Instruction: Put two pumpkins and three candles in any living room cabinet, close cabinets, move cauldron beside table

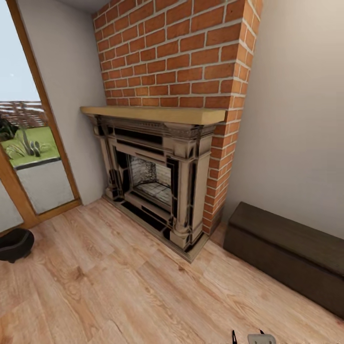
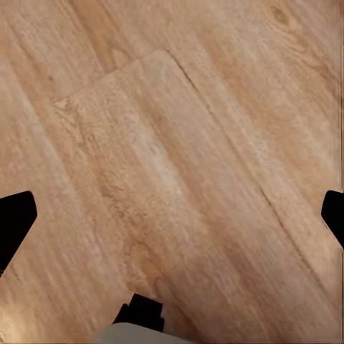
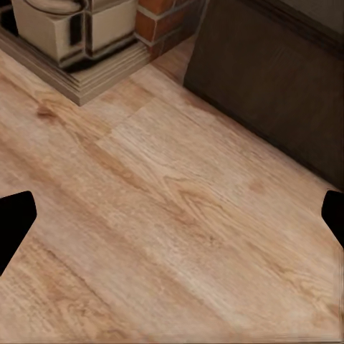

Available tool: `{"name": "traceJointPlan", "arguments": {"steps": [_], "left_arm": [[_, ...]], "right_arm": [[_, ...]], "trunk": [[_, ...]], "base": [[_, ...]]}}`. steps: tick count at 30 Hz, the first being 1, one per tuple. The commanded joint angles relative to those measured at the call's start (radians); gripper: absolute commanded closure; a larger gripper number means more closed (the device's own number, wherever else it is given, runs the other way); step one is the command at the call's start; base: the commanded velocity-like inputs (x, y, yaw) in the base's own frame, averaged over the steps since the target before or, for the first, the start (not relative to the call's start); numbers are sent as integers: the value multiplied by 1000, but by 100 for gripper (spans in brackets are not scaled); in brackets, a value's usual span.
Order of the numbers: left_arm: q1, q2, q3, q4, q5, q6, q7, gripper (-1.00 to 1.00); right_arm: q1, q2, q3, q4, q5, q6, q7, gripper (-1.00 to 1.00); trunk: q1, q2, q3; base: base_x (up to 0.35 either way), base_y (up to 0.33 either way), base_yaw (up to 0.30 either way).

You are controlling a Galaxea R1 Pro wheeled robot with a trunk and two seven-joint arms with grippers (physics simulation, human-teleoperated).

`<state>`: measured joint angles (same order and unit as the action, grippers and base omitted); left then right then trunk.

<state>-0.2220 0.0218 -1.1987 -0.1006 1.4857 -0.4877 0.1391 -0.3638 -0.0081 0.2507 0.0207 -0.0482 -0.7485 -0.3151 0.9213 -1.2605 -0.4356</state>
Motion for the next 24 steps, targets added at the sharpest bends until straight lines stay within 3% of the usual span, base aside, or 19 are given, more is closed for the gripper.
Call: {"name": "traceJointPlan", "arguments": {"steps": [1,17,24], "left_arm": [[0,1,-9,-4,2,-3,10,-100],[0,0,-9,-4,2,0,10,-100],[0,0,-9,-4,2,0,10,-100]], "right_arm": [[-1,0,9,2,-5,-3,-4,-100],[-1,0,7,2,-9,-2,-5,-100],[-1,0,7,2,-10,0,-5,-100]], "trunk": [[0,-1,-1],[0,-1,-1],[0,-1,-1]], "base": [[157,0,-264],[297,0,-264],[92,0,-264]]}}
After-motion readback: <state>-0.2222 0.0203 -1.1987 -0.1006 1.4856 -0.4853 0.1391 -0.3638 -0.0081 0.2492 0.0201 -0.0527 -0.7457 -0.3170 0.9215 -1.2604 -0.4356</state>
